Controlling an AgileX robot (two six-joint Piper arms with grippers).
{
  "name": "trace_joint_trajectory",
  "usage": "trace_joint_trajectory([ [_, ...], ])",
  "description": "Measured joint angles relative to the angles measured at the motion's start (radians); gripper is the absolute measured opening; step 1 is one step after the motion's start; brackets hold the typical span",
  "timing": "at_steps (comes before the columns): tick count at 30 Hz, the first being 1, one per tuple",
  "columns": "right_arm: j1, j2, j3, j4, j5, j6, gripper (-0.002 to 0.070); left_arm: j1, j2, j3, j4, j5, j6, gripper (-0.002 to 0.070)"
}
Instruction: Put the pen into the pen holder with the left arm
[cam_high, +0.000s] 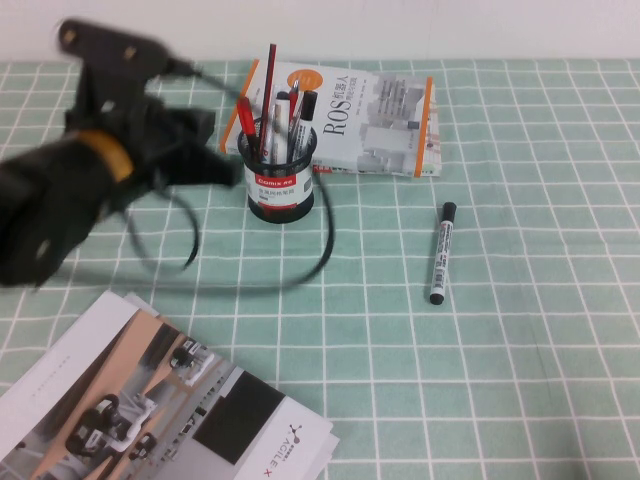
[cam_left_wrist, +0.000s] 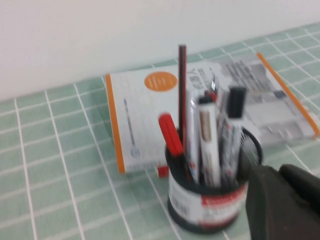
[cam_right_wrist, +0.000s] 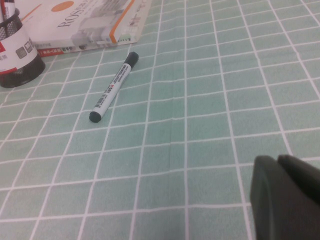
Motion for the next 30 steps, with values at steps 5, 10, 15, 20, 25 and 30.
trace_joint_trajectory([
  [5, 0.0, 0.0, 0.0, 0.0, 0.0, 0.0, -0.002, -0.001, -0.18, 0.213, 0.002, -0.055, -0.053, 0.0],
  [10, 0.0, 0.0, 0.0, 0.0, 0.0, 0.0, -0.002, -0.001, -0.344, 0.367, 0.009, -0.058, -0.077, -0.0001],
  [15, 0.0, 0.0, 0.0, 0.0, 0.0, 0.0, -0.002, -0.001, -0.448, 0.469, 0.011, -0.047, -0.092, -0.0001],
  [20, 0.0, 0.0, 0.0, 0.0, 0.0, 0.0, -0.002, -0.001, -0.463, 0.492, 0.011, -0.004, -0.089, -0.0001],
  [25, 0.0, 0.0, 0.0, 0.0, 0.0, 0.0, -0.002, -0.001, -0.467, 0.492, 0.005, 0.005, -0.094, -0.0002],
  [30, 0.0, 0.0, 0.0, 0.0, 0.0, 0.0, -0.002, -0.001, -0.511, 0.5, 0.004, 0.009, -0.08, -0.0002],
])
